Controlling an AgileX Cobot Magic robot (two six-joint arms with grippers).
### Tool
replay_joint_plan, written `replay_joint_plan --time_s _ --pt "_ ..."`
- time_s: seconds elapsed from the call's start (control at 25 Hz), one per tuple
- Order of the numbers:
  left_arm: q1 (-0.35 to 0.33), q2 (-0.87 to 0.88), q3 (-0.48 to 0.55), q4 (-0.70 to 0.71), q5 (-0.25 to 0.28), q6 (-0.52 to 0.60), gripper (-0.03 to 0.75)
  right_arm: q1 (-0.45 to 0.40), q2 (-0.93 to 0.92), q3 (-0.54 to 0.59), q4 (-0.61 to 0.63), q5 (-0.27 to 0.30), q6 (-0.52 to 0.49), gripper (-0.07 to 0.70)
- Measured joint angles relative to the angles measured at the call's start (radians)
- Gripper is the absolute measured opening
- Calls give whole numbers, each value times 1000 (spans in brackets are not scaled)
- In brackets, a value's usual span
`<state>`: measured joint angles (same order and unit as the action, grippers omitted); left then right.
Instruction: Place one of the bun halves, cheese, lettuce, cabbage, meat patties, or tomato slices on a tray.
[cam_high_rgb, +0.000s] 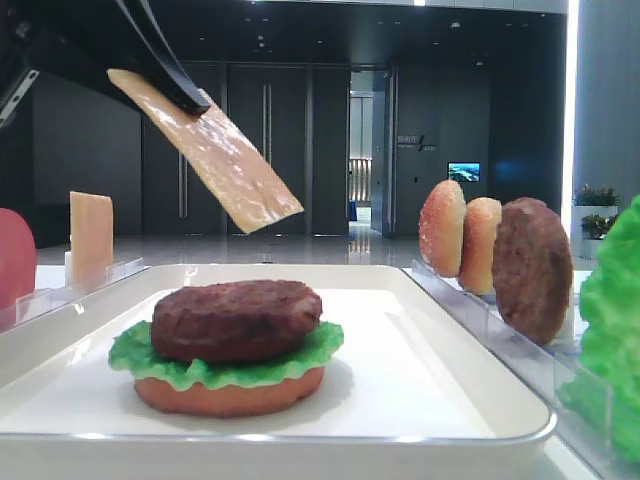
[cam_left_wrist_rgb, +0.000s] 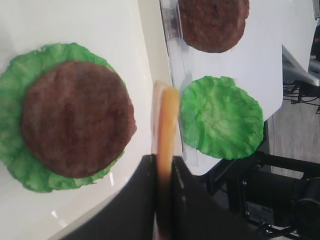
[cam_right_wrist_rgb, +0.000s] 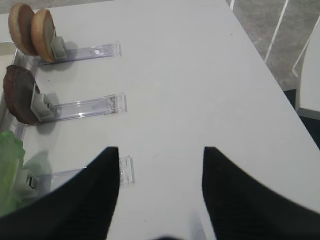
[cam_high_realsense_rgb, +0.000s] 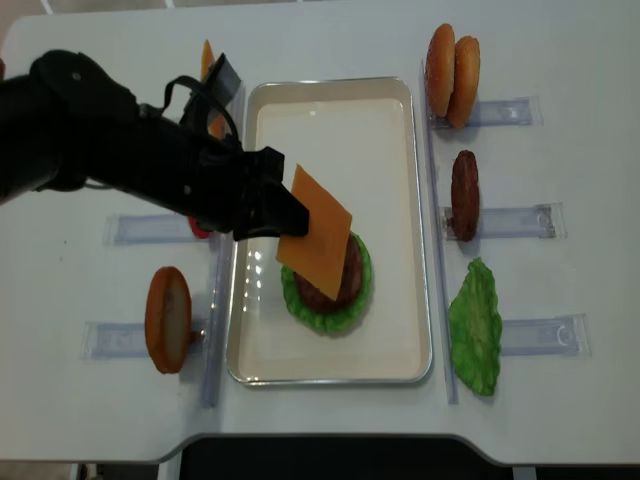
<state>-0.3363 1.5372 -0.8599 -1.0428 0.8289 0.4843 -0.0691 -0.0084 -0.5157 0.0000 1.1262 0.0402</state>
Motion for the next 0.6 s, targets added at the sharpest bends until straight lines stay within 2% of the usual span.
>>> replay_joint_plan --time_s 0.16,0.4,0.6 --pt "0 -1 41 -96 -29 87 34 0 0 0 0 0 0 361" --pt "-40 19 73 -204 -66 188 34 0 0 0 0 0 0 361" --pt "-69 61 74 -237 -93 227 34 0 0 0 0 0 0 361"
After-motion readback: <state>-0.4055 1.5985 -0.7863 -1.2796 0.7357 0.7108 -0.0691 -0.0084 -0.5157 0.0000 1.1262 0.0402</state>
